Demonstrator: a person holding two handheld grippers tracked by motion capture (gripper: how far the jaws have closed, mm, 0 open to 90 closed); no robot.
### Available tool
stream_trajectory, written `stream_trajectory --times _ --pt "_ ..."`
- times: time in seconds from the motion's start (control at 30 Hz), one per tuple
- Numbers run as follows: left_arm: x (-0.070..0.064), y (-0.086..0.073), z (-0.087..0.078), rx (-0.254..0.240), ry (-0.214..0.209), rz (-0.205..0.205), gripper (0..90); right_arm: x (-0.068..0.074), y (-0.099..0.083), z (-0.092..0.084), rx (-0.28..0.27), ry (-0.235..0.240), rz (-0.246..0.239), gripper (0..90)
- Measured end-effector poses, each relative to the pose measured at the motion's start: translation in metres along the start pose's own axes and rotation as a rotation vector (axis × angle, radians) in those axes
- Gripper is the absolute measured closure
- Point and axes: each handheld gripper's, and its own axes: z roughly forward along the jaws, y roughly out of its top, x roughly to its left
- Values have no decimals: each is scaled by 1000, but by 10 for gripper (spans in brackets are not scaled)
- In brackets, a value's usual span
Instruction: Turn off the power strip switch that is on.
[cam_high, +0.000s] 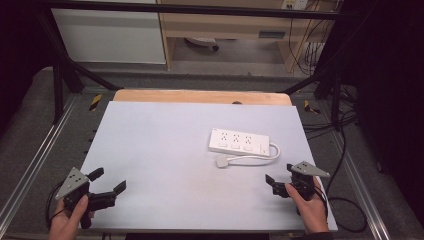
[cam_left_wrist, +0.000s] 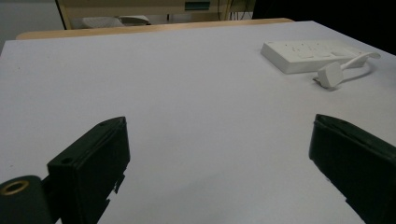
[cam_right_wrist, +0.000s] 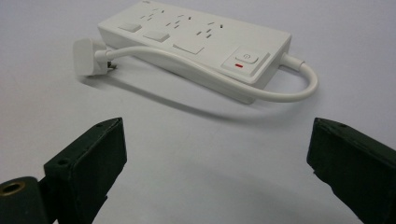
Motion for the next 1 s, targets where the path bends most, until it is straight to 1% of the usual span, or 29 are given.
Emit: stream_trajectory --times 0.07,0.4,0.6,0.93,1.0 --pt "1 0 0 8 0 6 51 0 0 0 2 6 2 51" --pt "1 0 0 8 -4 5 50 -1 1 -4 -20 -1 10 46" --pt "1 0 1 6 -1 5 50 -1 1 -5 -36 -7 2 44" --pt "0 0 1 6 -3 6 50 -1 3 -6 -47 -2 8 41" --pt "0 0 1 8 -5 8 51 -1 4 -8 -54 -7 -2 41"
